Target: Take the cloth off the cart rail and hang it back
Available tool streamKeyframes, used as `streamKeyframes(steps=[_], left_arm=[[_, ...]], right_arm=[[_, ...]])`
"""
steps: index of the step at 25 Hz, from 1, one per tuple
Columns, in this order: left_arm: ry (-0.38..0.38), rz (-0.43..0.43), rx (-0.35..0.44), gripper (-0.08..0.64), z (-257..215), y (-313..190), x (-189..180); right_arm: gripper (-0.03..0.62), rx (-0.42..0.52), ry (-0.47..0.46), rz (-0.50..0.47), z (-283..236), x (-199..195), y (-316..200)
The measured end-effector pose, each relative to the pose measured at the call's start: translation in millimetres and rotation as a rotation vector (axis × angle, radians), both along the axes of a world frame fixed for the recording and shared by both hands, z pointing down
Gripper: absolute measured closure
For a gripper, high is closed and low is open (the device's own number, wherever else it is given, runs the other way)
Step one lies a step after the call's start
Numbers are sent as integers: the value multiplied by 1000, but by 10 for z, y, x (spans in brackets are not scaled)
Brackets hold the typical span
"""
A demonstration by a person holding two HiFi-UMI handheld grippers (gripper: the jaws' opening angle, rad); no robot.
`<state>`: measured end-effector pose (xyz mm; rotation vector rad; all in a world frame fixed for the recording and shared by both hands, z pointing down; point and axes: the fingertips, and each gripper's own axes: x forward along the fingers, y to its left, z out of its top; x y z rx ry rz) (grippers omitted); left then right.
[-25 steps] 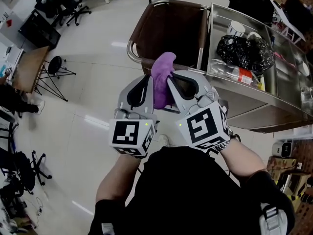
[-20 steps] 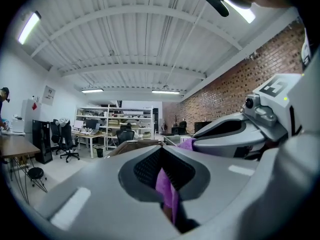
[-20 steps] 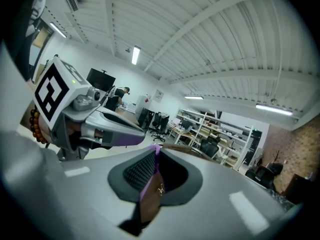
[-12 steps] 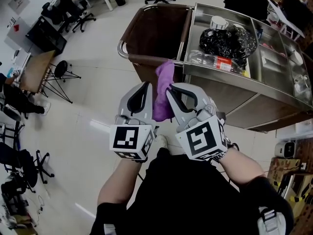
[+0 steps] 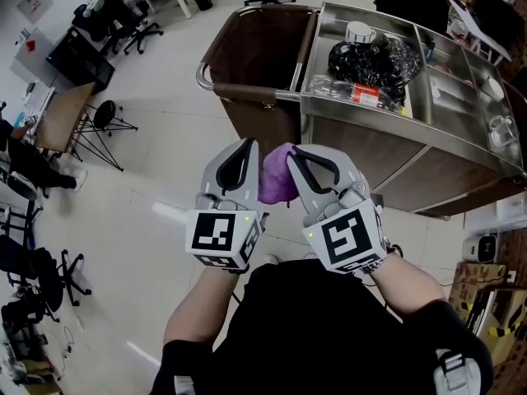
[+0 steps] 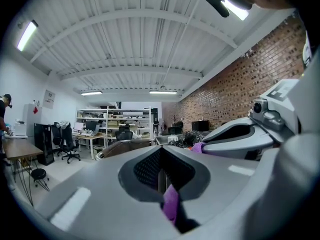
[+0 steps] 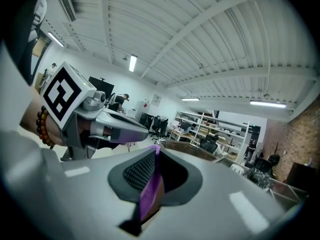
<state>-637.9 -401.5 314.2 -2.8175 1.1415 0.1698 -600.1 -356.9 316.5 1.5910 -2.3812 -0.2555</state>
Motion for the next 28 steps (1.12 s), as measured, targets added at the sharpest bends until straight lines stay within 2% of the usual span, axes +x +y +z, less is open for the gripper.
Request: streamKeyframes(steps=[4,7,9,11,14,16,20,22,26,28], left_arm=[[12,17,-3,561,-97,46,-72],[24,31,-1,561,-70,142,-196],[25,44,5,561,-16,204,-291],[25,57,9,561,-48,221,-433],[25,79,31,561,23,257,-772],[25,94,43,562,153,330,-931],[26,120,54,563,171,429,-975],[27,133,57,563,187,416,-1075],[43,156,45,561,178,358,-1215],[52,167,33,561,136,359,-1176]], right_arm=[[571,10,-5,25,-93,-49,44],[571,52,32,29,-92,-148,115],[571,17,7,58,0,-229,180],[571,2,0,77,-25,-370,197],[571,67,54,71,-19,-723,203],[571,79,62,83,108,-896,269],[571,100,82,94,118,-975,355],[571,55,47,126,171,-1078,363],[571,120,107,121,88,-1228,290],[571,89,81,148,79,-1183,311]])
